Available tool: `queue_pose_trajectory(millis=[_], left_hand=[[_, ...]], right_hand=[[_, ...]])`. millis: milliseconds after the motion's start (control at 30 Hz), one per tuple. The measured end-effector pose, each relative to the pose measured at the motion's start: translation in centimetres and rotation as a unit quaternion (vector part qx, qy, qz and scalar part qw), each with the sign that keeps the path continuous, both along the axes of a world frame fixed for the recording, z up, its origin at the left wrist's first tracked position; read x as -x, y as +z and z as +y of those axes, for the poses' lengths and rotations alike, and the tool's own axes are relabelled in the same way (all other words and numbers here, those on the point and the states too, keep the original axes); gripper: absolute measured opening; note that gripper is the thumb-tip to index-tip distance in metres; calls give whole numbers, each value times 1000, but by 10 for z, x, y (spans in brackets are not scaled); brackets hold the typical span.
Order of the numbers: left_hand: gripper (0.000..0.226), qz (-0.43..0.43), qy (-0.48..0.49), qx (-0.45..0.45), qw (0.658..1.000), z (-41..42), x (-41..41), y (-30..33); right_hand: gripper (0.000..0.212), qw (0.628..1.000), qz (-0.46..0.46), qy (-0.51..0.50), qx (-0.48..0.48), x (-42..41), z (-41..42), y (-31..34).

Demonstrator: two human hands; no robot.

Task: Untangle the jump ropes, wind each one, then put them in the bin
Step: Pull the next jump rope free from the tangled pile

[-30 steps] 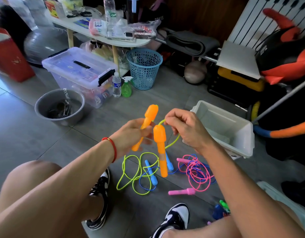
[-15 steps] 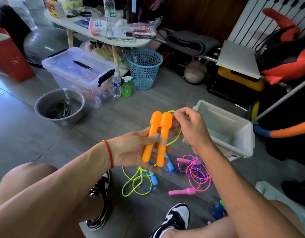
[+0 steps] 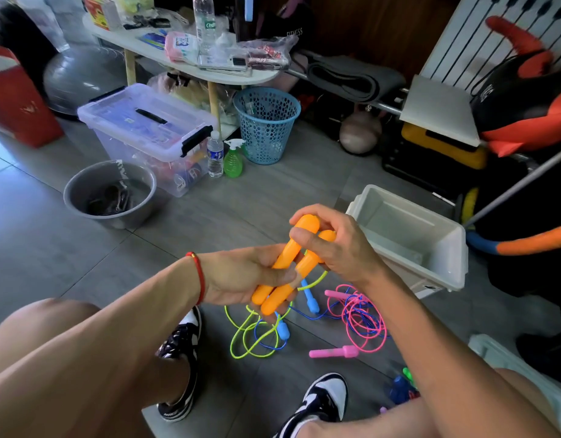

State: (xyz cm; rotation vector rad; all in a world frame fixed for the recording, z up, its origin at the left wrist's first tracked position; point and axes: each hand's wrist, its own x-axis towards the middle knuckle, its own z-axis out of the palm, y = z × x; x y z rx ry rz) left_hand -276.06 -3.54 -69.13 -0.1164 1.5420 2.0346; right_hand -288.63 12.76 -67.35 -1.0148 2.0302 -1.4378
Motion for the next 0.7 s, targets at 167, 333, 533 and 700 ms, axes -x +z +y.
queue_pose_trajectory(millis=[167, 333, 533, 700], left_hand=[[17, 40, 49, 63, 996, 1, -1, 1], [25, 7, 59, 74, 995, -3, -7, 0], [13, 0, 123, -21, 992, -15, -11, 8], [9, 54, 308, -176, 933, -39, -8, 29]], right_hand=[[17, 990, 109, -85, -1, 5, -3, -3], [20, 985, 128, -114, -15, 6, -8, -3], [55, 999, -18, -36, 3, 12, -4, 3], [48, 983, 9, 29, -179, 11, 6, -38]])
